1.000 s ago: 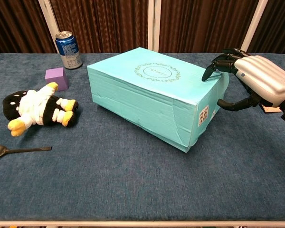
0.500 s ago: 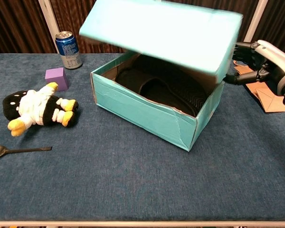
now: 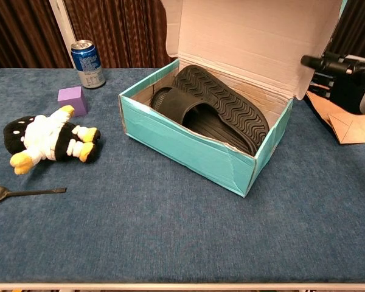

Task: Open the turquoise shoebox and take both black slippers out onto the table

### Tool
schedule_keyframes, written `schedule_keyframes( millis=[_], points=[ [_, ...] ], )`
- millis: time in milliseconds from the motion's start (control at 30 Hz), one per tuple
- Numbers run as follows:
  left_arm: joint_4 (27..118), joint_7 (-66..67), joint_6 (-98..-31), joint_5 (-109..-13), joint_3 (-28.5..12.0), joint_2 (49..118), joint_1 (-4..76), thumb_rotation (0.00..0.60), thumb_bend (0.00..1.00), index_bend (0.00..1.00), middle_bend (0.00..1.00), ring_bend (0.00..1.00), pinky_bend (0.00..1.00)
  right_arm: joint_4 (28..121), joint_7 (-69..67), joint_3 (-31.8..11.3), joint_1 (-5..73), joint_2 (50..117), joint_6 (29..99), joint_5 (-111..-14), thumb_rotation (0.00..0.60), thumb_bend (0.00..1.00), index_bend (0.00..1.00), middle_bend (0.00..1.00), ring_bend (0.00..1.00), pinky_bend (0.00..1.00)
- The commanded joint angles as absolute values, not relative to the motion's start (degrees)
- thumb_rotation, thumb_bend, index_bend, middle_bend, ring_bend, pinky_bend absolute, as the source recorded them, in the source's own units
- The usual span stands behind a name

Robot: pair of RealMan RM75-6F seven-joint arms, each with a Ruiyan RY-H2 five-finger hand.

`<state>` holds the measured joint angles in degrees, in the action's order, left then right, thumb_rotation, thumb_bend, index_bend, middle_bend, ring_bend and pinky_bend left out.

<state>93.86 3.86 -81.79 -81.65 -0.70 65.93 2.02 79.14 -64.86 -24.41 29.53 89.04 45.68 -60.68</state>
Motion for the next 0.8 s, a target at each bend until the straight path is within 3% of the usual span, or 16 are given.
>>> schedule_keyframes(
  millis=[33,100,200,333,533,800],
  points=[
    [93.9,3.9,-81.8,-81.6,-0.7,65.9,2.1,0.600,0.00,0.16,0.10,0.02,0.13,79.1,-65.5,-27.1,30.5,87.8,43.1,-58.0,0.600,0.26,0.13,0.18,0.02,0.00],
    [93.9,3.9,-81.9,-81.7,-0.7,65.9,2.0,0.600,0.00,0.16,0.10,0.02,0.13,78.7,-65.0,-28.4,31.4,86.7,40.8,-56.3,0.600,0.21,0.02,0.09,0.00,0.00],
    [94.0,3.9,-82.0,-81.8,-0.7,65.9,2.0,0.600,0.00,0.16,0.10,0.02,0.13,78.4,-62.9,-28.7,32.5,84.6,36.6,-54.1,0.600,0.12,0.00,0.00,0.00,0.00],
    [94.1,4.0,-82.1,-81.9,-0.6,65.8,2.0,0.600,0.00,0.16,0.10,0.02,0.13,77.7,-58.6,-26.8,34.3,80.1,28.0,-51.9,0.600,0.03,0.00,0.00,0.00,0.00],
    [94.1,4.1,-82.5,-82.1,-0.6,65.7,2.0,0.600,0.00,0.16,0.10,0.02,0.13,76.6,-49.4,-21.9,38.3,70.6,13.6,-53.5,0.600,0.00,0.00,0.00,0.00,0.00],
    [94.6,4.5,-82.8,-82.7,-0.6,65.7,2.2,0.600,0.00,0.16,0.10,0.02,0.13,78.1,-41.6,-23.3,37.7,62.2,0.8,-58.8,0.600,0.00,0.00,0.01,0.00,0.00]
  ],
)
